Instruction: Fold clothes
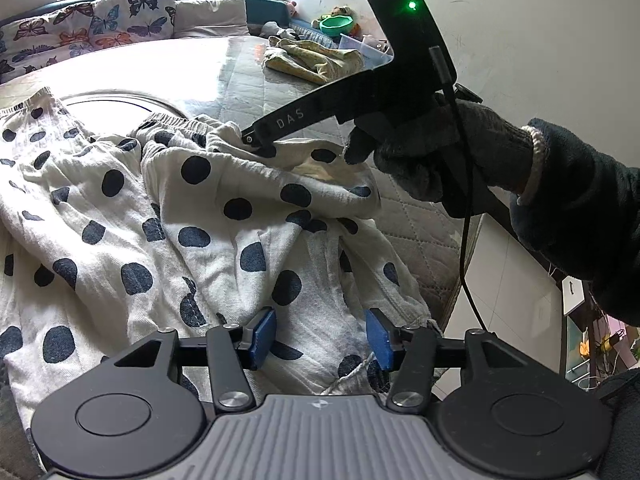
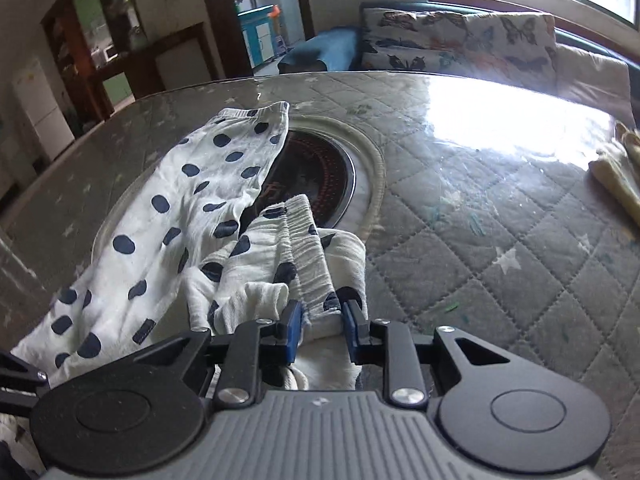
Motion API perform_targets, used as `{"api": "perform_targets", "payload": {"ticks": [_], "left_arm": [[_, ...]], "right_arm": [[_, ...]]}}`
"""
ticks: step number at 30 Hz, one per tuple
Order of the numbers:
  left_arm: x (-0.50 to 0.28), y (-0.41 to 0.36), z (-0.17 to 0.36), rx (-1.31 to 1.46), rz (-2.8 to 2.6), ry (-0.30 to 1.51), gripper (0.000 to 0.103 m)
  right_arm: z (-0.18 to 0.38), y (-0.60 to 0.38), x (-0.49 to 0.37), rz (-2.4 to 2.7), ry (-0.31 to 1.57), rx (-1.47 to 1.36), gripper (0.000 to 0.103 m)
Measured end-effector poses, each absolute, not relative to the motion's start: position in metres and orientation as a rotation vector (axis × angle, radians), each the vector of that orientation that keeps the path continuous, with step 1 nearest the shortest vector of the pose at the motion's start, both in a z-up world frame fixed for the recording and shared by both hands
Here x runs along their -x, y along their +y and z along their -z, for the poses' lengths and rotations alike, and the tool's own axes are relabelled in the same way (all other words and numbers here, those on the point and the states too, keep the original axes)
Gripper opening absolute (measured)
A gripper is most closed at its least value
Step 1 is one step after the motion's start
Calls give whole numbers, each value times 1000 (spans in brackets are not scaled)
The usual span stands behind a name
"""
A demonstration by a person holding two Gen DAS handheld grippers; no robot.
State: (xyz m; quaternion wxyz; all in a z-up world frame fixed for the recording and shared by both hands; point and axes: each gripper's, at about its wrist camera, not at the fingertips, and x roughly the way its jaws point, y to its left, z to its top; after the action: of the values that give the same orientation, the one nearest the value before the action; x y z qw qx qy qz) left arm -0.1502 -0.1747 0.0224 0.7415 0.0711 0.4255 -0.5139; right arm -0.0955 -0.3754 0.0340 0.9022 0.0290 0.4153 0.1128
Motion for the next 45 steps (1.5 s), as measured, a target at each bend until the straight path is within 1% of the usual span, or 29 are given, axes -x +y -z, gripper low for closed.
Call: {"api": "perform_targets", "payload": {"ticks": [4, 8, 14, 17, 24, 26, 30, 37, 40, 43, 45], "left_arm": [[151, -176, -23, -161, 1130, 930, 57], [151, -175, -23, -163, 1132, 929, 58], [151, -174, -23, -164, 1136, 932, 59], [152, -173, -24, -163, 1137, 933, 61], [153, -173, -24, -164, 1141, 932, 64], [153, -173, -24, -167, 1142, 933, 65], [153, -174, -26, -177, 1137, 933, 65], [154, -177, -26, -194, 1136, 933, 67], [154, -179, -26, -200, 1137, 931, 68], [153, -179, -25, -196, 1143, 933, 68], [153, -178, -24, -193, 1149, 933, 69]], "right_arm": [[-34, -377, 93, -239, 867, -51, 23], [-37, -373, 95, -246, 860, 0, 17], [-67, -381, 97, -163, 761, 187, 16], [-76, -398, 88, -79, 742, 298, 16], [-73, -447, 63, 138, 749, 435, 17], [-63, -463, 57, 206, 779, 419, 20], [-52, -479, 58, 275, 788, 335, 21], [-38, -473, 59, 66, 831, 25, 21], [-23, -470, 45, 65, 851, -8, 22], [-23, -475, 29, 68, 845, -53, 23], [-21, -475, 20, 76, 840, -34, 23]]}}
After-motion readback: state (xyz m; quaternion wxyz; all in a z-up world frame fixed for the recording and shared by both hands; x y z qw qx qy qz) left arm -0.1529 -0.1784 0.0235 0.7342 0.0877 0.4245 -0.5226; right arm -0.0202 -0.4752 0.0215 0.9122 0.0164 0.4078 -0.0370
